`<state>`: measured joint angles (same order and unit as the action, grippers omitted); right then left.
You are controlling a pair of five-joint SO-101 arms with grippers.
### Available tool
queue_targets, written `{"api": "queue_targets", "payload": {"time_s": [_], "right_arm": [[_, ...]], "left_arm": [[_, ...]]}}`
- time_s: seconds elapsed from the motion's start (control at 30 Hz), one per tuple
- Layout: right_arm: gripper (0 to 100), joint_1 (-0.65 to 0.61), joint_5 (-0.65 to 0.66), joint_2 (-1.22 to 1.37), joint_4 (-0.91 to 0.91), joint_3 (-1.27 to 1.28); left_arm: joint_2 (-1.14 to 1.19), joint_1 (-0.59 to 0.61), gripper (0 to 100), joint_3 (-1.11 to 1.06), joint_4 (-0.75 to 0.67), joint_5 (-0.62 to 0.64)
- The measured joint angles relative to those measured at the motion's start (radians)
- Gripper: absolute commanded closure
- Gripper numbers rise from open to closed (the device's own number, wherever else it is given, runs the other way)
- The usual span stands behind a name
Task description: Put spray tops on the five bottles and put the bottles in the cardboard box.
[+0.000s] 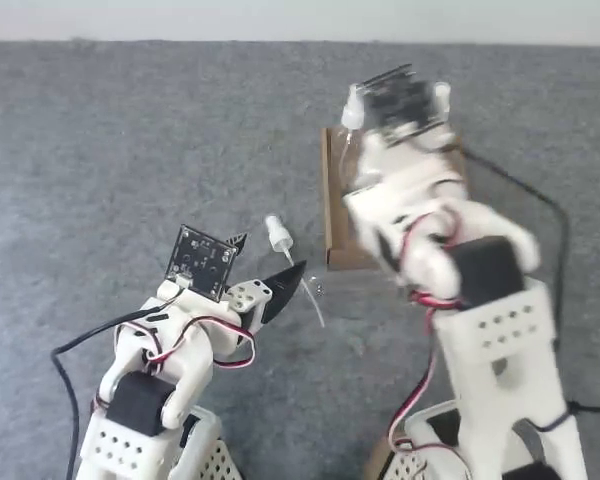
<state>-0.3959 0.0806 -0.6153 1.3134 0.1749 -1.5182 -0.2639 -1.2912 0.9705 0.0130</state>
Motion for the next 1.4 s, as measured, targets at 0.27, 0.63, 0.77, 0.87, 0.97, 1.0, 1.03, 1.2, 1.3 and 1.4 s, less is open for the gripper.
{"api": "queue_targets", "payload": {"time_s": [0.27,0.63,0.77,0.87,0.97,1.0,1.03,1.2,1.3,1.4], "right_arm": [[99.3,0.272,0.117,0.0,0.035,-0.074],[99.3,0.325,0.104,0.002,-0.423,0.327],[99.3,0.325,0.083,0.077,-0.559,0.35],[99.3,0.328,0.081,0.183,-0.649,0.35],[99.3,0.334,0.046,0.272,-0.724,0.35],[99.3,0.341,0.02,0.295,-0.743,0.35],[99.3,0.347,-0.006,0.318,-0.761,0.35],[99.3,0.348,-0.071,0.396,-0.845,0.35],[99.3,0.345,-0.075,0.437,-0.864,0.35],[99.3,0.347,-0.078,0.48,-0.875,0.35]], "left_arm": [[0.0,0.0,74,0.0,0.0,0.0],[0.0,0.158,83,-0.052,-0.114,0.017],[0.0,0.192,83,-0.068,-0.16,0.034],[0.0,0.198,83,-0.068,-0.166,0.034],[0.0,0.198,83,-0.068,-0.169,0.034],[0.0,0.198,83,-0.068,-0.169,0.034],[0.0,0.198,83,-0.068,-0.169,0.034],[0.0,0.198,83,-0.068,-0.169,0.034],[0.0,0.198,83,-0.068,-0.169,0.034],[0.0,0.198,82,-0.068,-0.169,0.034]]}}
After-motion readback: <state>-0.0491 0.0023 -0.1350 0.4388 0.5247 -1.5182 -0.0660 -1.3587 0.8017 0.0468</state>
